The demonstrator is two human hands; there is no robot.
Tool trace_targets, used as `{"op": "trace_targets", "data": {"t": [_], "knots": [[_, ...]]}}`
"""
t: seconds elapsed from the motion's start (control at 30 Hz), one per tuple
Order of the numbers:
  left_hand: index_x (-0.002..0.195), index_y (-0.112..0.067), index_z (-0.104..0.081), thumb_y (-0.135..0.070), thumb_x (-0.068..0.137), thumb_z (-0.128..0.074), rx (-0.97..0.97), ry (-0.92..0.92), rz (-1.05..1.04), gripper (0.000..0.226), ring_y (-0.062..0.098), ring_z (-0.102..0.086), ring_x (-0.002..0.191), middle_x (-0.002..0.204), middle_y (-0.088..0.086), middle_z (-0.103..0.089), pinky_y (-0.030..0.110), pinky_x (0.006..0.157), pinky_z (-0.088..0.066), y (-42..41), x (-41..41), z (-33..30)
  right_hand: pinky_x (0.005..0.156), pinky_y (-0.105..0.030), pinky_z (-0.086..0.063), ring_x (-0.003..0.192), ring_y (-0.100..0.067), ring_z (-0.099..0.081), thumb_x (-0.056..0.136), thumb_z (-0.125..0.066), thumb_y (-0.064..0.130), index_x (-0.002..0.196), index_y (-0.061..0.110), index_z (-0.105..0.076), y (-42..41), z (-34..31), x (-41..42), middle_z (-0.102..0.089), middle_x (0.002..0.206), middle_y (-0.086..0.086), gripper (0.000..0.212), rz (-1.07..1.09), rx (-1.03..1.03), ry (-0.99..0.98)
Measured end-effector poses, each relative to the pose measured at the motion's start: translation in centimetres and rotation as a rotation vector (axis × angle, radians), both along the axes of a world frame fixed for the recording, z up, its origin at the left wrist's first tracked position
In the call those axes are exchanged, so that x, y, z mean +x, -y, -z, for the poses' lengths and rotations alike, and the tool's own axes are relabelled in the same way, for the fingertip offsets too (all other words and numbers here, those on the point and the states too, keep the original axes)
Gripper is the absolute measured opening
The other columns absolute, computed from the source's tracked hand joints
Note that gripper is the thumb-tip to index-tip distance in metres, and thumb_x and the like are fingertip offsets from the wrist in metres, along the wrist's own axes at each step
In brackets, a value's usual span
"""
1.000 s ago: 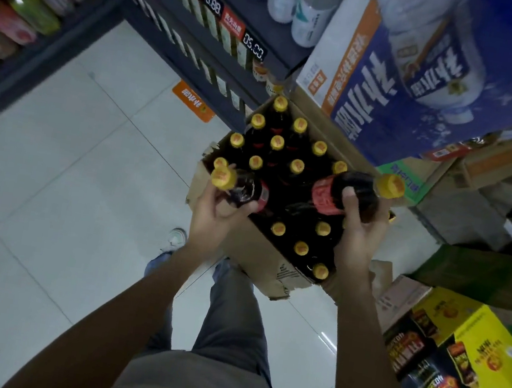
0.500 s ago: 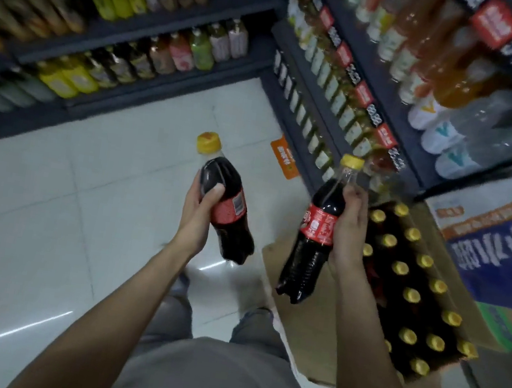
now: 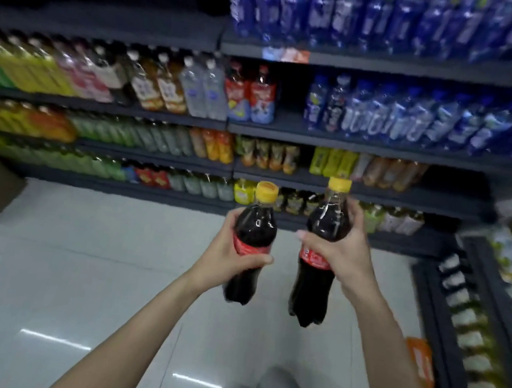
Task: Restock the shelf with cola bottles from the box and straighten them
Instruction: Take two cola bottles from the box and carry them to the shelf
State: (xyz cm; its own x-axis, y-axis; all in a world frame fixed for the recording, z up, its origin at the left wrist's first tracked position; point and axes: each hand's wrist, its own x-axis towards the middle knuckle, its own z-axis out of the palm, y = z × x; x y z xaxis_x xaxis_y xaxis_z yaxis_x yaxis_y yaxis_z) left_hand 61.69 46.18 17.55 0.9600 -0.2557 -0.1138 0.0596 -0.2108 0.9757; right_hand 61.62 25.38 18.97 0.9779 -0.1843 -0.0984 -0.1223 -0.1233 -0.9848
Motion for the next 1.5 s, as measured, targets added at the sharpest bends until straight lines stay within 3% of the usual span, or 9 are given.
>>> {"op": "trace_targets", "data": {"t": [0.1,0.3,0.4,0.6,0.7,0.83,1.07,1.3,1.5], "knots": [[0.118,-0.036,-0.034,-0.01,0.071,-0.081,-0.002,0.107,-0.076,0.071,-0.017,-0.052,0.101,0.119,-0.012,-0.052,0.004,0.086,-0.04,-4.7,6.4,-1.8,0.089,-0.023,-0.036,0.11,-0.011,-0.051,0.059,-0.089,0.024,0.13,0.023,-0.036,-4.8,-2.2,8.3,-0.052,0.117,0.008,0.088,-0.167,-0.195,0.053],[0.128,-0.012,-0.038,-0.007,0.071,-0.079,-0.014,0.383,-0.325,0.07,-0.013,-0.054,0.102,0.117,-0.004,-0.055,0.007,0.088,-0.04,-11.7,20.9,-6.2,0.079,-0.022,-0.04,0.099,-0.015,-0.055,0.059,-0.088,0.031,0.109,0.02,-0.044,-11.8,-6.7,23.9,-0.057,0.108,0.001,0.068,-0.211,-0.343,0.293],[0.124,-0.015,-0.04,-0.011,0.07,-0.082,0.042,0.565,-0.438,0.069,-0.008,-0.051,0.109,0.119,-0.004,-0.053,0.008,0.094,-0.037,-14.9,28.0,-8.3,0.072,-0.004,-0.039,0.092,-0.003,-0.055,0.061,-0.088,0.03,0.106,0.025,-0.048,-14.2,-9.6,31.1,-0.057,0.099,0.013,0.061,-0.261,-0.328,0.442],[0.123,-0.022,-0.037,-0.02,0.07,-0.084,0.09,0.757,-0.59,0.071,-0.012,-0.047,0.112,0.118,-0.02,-0.047,0.008,0.095,-0.035,-20.7,41.6,-12.4,0.102,-0.021,-0.034,0.121,-0.007,-0.045,0.062,-0.087,0.033,0.124,0.03,-0.051,-20.1,-12.9,43.8,-0.051,0.126,0.014,0.072,-0.274,-0.338,0.672],[0.122,-0.028,-0.037,-0.024,0.066,-0.086,0.092,0.779,-0.631,0.075,-0.016,-0.046,0.109,0.117,-0.027,-0.046,0.006,0.094,-0.035,-22.7,48.2,-13.3,0.1,-0.013,-0.031,0.118,-0.005,-0.046,0.061,-0.088,0.028,0.121,0.04,-0.046,-23.6,-13.9,48.8,-0.049,0.12,0.025,0.074,-0.239,-0.359,0.799],[0.123,-0.028,-0.038,-0.027,0.064,-0.087,0.072,0.773,-0.608,0.077,-0.009,-0.047,0.109,0.115,-0.03,-0.046,0.007,0.095,-0.036,-25.1,57.0,-12.5,0.102,-0.034,-0.043,0.117,-0.016,-0.054,0.06,-0.089,0.028,0.125,0.03,-0.051,-27.7,-12.9,55.5,-0.058,0.12,0.007,0.075,-0.137,-0.346,0.837],[0.13,-0.02,-0.042,-0.024,0.067,-0.085,0.031,0.782,-0.461,0.077,-0.01,-0.048,0.104,0.109,-0.024,-0.052,0.002,0.089,-0.037,-28.2,69.5,-10.1,0.101,-0.031,-0.044,0.115,-0.01,-0.057,0.056,-0.087,0.044,0.127,0.019,-0.055,-33.3,-10.1,65.0,-0.063,0.121,0.001,0.082,0.102,-0.306,0.671],[0.143,-0.019,-0.034,-0.041,0.071,-0.08,0.059,0.776,-0.446,0.088,0.022,-0.057,0.117,0.127,0.005,-0.06,0.026,0.095,-0.043,-29.0,78.3,-10.5,0.082,0.002,-0.037,0.105,-0.006,-0.056,0.063,-0.087,0.027,0.126,0.016,-0.052,-36.1,-10.7,70.9,-0.061,0.109,0.007,0.073,0.26,-0.253,0.714],[0.143,-0.015,-0.031,-0.04,0.071,-0.079,0.075,0.773,-0.351,0.09,0.022,-0.053,0.122,0.138,0.006,-0.052,0.027,0.095,-0.042,-28.8,84.1,-9.5,0.106,-0.035,-0.04,0.125,-0.017,-0.048,0.061,-0.085,0.028,0.147,0.032,-0.019,-37.5,-7.7,72.8,-0.05,0.138,-0.004,0.109,0.316,-0.393,0.668]]}}
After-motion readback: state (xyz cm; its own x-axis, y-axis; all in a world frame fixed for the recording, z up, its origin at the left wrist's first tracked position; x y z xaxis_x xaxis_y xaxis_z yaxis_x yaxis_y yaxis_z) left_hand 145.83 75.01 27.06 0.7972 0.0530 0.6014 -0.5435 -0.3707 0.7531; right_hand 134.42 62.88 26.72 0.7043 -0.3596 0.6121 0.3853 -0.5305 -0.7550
